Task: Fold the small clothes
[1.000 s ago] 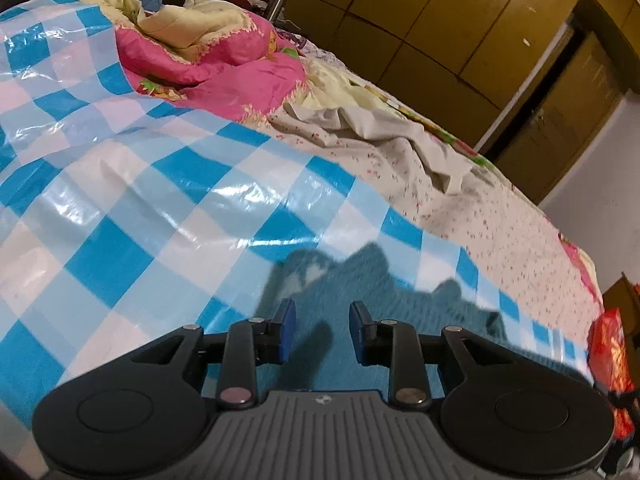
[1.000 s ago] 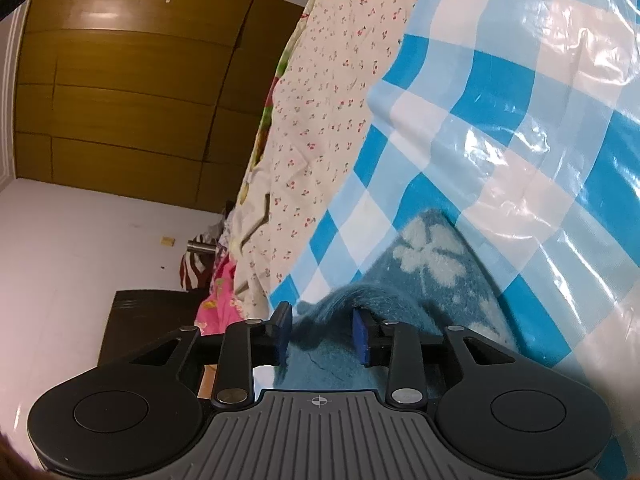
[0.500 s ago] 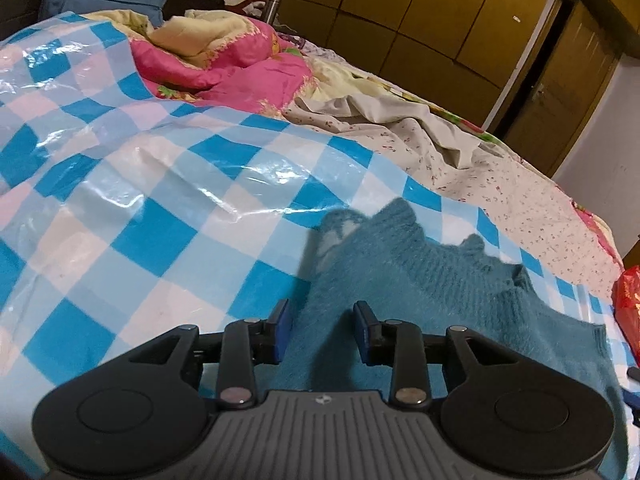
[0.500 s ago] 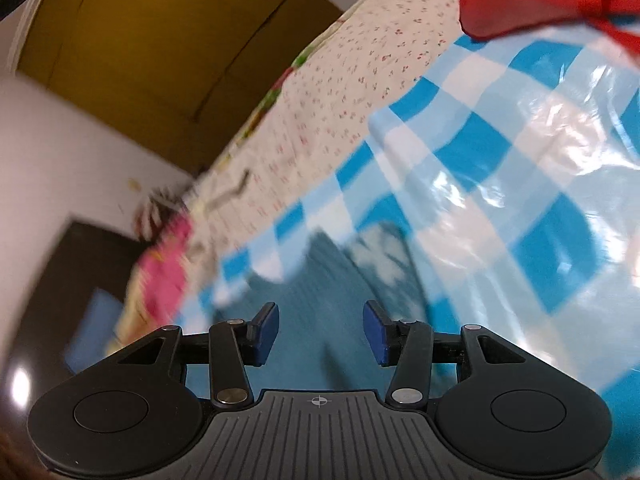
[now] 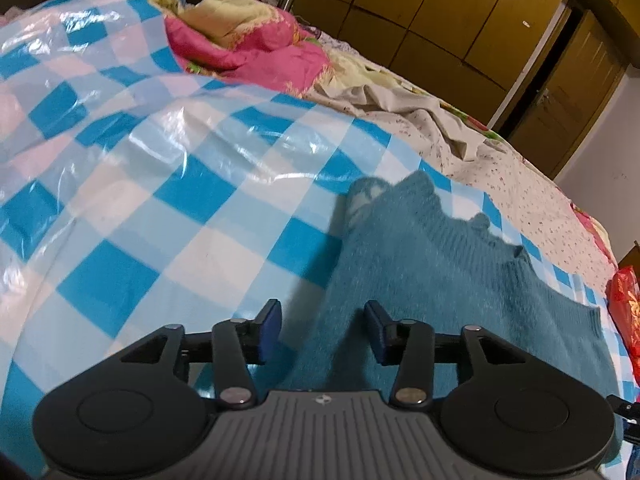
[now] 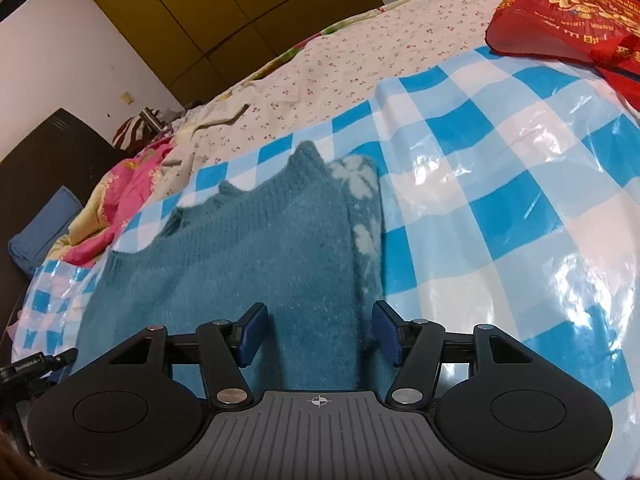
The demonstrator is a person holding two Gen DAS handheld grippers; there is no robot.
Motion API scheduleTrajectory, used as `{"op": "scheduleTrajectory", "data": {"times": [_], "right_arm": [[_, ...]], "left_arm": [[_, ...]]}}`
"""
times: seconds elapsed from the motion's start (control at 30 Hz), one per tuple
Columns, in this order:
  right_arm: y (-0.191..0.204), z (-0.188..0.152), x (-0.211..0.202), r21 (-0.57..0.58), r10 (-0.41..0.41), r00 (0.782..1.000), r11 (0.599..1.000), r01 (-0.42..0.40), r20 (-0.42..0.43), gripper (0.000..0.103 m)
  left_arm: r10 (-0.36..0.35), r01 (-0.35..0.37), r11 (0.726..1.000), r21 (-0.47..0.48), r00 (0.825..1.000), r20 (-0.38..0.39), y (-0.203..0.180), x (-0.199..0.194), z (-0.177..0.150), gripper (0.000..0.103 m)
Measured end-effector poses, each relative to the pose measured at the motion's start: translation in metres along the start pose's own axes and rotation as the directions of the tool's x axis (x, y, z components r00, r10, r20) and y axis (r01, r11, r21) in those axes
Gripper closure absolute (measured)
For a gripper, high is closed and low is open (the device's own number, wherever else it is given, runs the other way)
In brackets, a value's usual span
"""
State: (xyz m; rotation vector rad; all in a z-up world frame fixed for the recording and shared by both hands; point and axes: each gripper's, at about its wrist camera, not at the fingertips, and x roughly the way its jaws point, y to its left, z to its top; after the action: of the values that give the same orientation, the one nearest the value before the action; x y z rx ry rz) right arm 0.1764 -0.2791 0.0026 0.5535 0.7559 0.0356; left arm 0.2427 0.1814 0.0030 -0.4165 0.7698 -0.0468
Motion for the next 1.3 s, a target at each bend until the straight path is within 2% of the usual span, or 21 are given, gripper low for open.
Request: {"op": "scheduleTrajectory", "data": {"times": [0.1,0.23,0.33,0.5,0.67,0.8,0.83,0.9,0.97,1.07,1.2,1.3], "right_arm": [[-0.007,-0.005,0.003,0.022,0.005,1.000,1.000,-0.005,-0.019,0.043],[-0.014,-0.008,0.007,0.064,0.033,0.999,0.997,-0.031,-0.032,0.036],[-0.019,-0.009,0.014,0.095,0.053,0.998,0.994,-0.049,-0.043,0.032],[-0.028,-0.013,0.013,0.128,0.089,0.995,0.988,-0.083,-0.041,0.032],[-0.028,-0.019,0.010,0.094,0.106,0.993,0.990,-0.101,-0.043,0.029],[-0.030,-0.017,0.017,0.144,0.122,0.991,0.983,-0.114,-0.049,0.027],[-0.030,-0.016,0.017,0.147,0.123,0.991,0.982,-0.115,-0.050,0.029],[-0.030,-0.017,0.014,0.130,0.111,0.993,0.986,-0.104,-0.047,0.038],[-0.030,-0.019,0.012,0.116,0.102,0.993,0.989,-0.096,-0.051,0.051],[-0.030,-0.021,0.009,0.114,0.103,0.993,0.989,-0.095,-0.060,0.061],[-0.024,-0.020,0.005,0.085,0.088,0.993,0.993,-0.081,-0.078,0.067],[-0.022,-0.019,0.002,0.066,0.085,0.992,0.995,-0.079,-0.088,0.071]], "left_arm": [[-0.009,0.009,1.000,-0.015,1.000,-0.006,0.004,-0.001,-0.005,0.043],[-0.022,0.022,0.999,-0.025,0.999,-0.025,0.007,0.002,-0.008,0.039],[-0.018,0.017,1.000,-0.023,0.999,-0.040,0.007,0.006,-0.012,0.030],[-0.034,0.033,0.999,-0.021,0.998,-0.052,0.008,0.004,-0.020,0.029],[-0.055,0.054,0.998,-0.013,0.995,-0.080,0.003,0.010,-0.021,0.028],[-0.045,0.044,0.999,-0.011,0.996,-0.083,0.000,0.011,-0.023,0.028],[-0.036,0.036,0.999,-0.003,0.996,-0.083,-0.002,0.011,-0.024,0.028],[-0.027,0.029,0.999,0.018,0.996,-0.083,-0.004,0.009,-0.026,0.035],[-0.015,0.018,0.999,0.036,0.996,-0.084,-0.007,0.007,-0.029,0.039],[-0.013,0.017,0.999,0.038,0.996,-0.092,-0.007,0.005,-0.030,0.047],[-0.024,0.029,0.999,0.041,0.992,-0.122,-0.006,0.002,-0.032,0.060],[-0.021,0.029,0.998,0.052,0.990,-0.138,-0.006,-0.001,-0.036,0.062]]}}
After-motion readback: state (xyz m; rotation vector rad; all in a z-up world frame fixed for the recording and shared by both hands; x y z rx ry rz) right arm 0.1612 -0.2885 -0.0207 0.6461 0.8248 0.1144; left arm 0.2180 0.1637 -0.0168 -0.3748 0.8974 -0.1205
